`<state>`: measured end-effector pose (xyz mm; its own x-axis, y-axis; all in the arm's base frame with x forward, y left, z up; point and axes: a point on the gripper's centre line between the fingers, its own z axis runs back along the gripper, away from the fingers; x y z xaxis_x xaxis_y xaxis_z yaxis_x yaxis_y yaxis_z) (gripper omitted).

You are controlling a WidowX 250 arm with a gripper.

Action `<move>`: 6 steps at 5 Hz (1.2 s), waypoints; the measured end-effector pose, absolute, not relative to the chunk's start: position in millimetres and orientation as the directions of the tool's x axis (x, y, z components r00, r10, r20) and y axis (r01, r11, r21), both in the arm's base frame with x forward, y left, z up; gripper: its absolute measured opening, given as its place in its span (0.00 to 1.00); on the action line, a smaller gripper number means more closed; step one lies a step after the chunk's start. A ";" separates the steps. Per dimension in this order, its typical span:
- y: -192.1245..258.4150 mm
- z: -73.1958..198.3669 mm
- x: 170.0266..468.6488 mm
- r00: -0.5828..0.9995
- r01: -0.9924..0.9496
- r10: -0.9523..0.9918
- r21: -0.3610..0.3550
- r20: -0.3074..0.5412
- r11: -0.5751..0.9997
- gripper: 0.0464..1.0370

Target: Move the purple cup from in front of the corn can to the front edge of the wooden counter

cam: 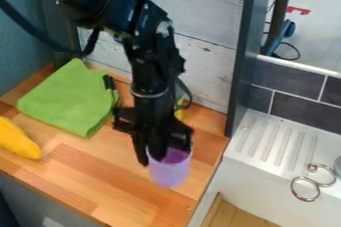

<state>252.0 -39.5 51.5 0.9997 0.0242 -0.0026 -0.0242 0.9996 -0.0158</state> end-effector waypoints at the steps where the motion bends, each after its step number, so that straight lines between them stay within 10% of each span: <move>1: -59.3 50.0 231.8 0.986 0.158 -0.159 -0.023 -0.046 0.987 0.06; 6: -52.9 14.5 220.8 0.900 0.405 -0.402 -0.017 -0.169 0.914 0.06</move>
